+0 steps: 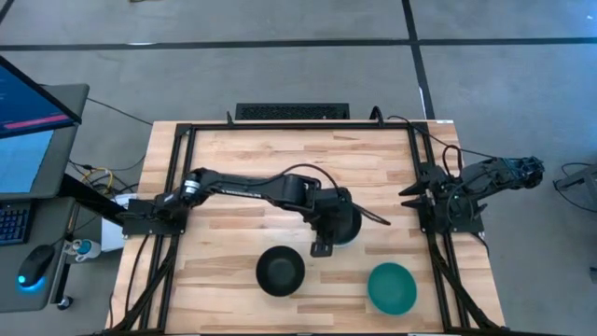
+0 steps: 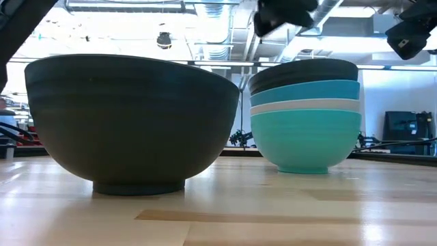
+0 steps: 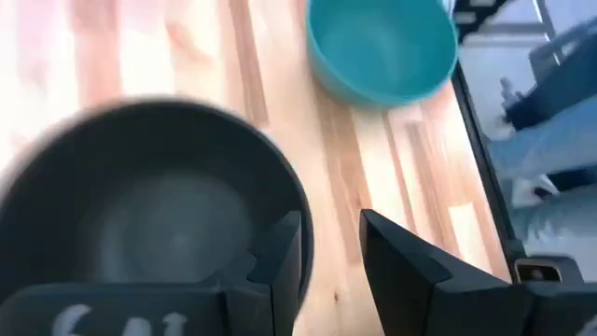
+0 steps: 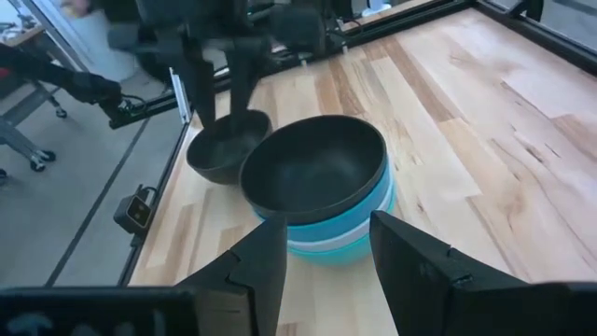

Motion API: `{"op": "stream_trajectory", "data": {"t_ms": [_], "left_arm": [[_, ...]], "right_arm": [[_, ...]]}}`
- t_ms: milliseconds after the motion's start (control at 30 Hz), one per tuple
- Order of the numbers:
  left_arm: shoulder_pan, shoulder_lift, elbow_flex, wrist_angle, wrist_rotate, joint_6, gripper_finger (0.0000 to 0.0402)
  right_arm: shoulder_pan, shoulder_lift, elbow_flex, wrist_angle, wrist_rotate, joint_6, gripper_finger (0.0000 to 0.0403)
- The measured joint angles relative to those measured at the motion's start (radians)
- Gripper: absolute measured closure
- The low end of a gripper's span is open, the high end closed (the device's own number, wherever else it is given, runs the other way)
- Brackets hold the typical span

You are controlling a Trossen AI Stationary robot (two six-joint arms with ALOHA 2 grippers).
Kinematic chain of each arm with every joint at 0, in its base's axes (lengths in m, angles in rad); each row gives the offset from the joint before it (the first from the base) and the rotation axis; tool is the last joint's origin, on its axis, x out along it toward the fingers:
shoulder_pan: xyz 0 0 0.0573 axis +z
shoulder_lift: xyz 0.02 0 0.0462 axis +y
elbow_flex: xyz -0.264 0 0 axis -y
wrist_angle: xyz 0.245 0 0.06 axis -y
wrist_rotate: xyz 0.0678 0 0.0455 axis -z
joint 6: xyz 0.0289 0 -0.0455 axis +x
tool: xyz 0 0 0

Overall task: Nest bowls inside each other
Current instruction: Stack the black bowl on top of the black bowl

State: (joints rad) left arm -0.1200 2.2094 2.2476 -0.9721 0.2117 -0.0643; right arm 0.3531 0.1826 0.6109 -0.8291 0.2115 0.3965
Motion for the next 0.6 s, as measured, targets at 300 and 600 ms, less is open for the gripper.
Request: {"op": "stream_trajectory", "data": {"t_ms": [300,600], "left_arm": [[-0.002,-0.047,0.101,-0.312,-0.108,-0.016,0.0298],[-0.023,-0.081,0.101,-0.329,-0.103,-0.032,0.0298]], "right_arm": [[0.0,0.0,0.0,0.009,0.0,0.074,0.0226],[-0.001,0.0,0.0,0.045,0.023,0.121,0.0226]]}}
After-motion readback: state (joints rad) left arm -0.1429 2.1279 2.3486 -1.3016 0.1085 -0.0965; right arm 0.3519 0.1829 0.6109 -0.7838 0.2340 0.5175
